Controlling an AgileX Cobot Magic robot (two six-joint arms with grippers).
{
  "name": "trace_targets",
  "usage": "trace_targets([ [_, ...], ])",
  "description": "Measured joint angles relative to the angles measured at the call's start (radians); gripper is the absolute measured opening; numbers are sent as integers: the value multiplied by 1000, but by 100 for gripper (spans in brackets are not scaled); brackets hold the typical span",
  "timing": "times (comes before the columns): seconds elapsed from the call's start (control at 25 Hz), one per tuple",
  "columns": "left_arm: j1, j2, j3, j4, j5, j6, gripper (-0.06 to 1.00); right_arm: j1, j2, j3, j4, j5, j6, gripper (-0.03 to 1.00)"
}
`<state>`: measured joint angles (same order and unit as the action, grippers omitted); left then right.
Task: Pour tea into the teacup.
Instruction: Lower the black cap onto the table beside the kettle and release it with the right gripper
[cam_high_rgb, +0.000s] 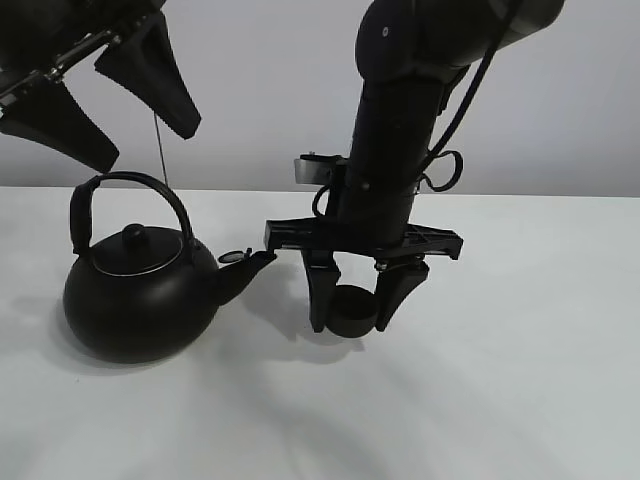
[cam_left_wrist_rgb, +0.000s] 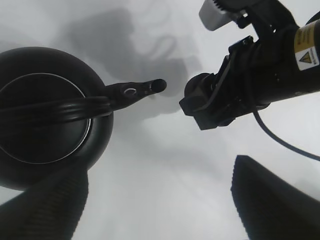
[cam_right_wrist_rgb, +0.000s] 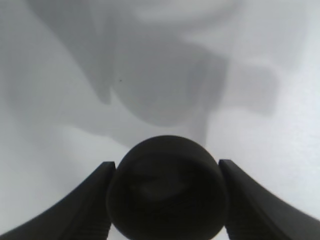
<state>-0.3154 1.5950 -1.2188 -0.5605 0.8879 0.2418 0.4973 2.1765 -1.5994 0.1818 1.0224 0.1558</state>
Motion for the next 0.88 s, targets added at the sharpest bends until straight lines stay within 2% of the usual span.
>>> trace_targets([
  [0.88,0,0,0,0,0,0,57,16,58,-1,-15,-20,-3,40],
])
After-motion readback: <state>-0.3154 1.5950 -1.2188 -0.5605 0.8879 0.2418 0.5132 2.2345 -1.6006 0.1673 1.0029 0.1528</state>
